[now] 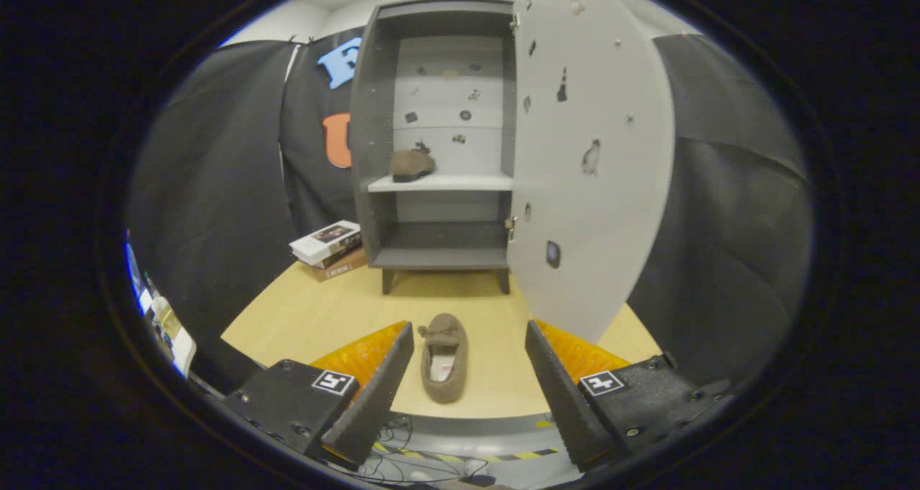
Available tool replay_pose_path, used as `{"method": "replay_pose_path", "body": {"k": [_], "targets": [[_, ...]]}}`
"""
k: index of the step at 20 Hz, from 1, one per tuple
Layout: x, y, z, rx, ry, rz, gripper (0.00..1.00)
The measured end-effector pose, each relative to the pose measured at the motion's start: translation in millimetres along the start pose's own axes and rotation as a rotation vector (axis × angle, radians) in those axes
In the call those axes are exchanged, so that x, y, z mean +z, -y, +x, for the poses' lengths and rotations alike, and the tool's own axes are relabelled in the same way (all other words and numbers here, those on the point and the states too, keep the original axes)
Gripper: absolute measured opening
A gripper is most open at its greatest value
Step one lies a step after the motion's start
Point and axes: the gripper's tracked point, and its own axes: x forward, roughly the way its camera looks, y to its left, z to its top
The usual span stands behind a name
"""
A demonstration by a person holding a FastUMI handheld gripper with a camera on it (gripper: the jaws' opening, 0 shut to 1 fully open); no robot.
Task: Open the shoe cabinet door, grab the shoes and put them into the shoe cabinet, then close the shoe cabinet door.
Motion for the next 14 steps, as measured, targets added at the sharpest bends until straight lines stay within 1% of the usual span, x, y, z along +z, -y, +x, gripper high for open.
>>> {"method": "replay_pose_path", "body": {"k": [2, 4, 8, 11, 14], "targets": [[-11, -6, 10, 0.024, -0.037, -0.013, 0.99], [-21, -20, 12, 0.071, -0.086, 0.013, 0.99], [-41, -30, 23, 0.112, -0.179, 0.014, 0.99], [-49, -32, 30, 0.129, -0.261, 0.084, 0.98], [-55, -33, 30, 0.144, -0.338, 0.132, 0.94]]}}
